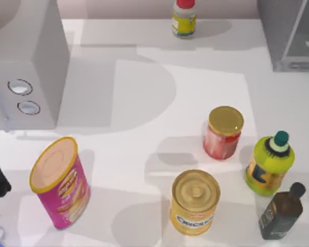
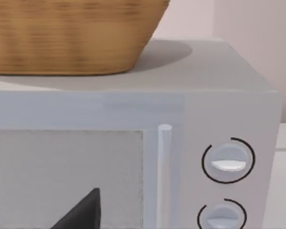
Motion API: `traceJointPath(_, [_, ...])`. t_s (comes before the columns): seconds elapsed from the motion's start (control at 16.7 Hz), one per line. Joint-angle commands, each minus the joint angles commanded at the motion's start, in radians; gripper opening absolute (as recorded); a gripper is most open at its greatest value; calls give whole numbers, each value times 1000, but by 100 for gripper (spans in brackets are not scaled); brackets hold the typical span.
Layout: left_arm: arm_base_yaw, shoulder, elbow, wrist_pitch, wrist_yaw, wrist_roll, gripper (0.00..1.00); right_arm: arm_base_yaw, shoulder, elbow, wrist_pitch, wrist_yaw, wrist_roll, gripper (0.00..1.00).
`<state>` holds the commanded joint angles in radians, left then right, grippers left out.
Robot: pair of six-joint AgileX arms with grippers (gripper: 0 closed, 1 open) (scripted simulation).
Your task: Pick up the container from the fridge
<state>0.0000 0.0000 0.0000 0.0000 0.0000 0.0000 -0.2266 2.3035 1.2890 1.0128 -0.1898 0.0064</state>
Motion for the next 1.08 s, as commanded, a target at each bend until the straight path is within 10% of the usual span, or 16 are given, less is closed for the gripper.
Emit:
traceJointPath(0.84, [0, 0, 0, 0, 0, 0, 100, 0, 0, 0, 0, 0, 0, 2])
traceJointPath(1.08, [0, 0, 0, 0, 0, 0, 100, 0, 0, 0, 0, 0, 0, 0])
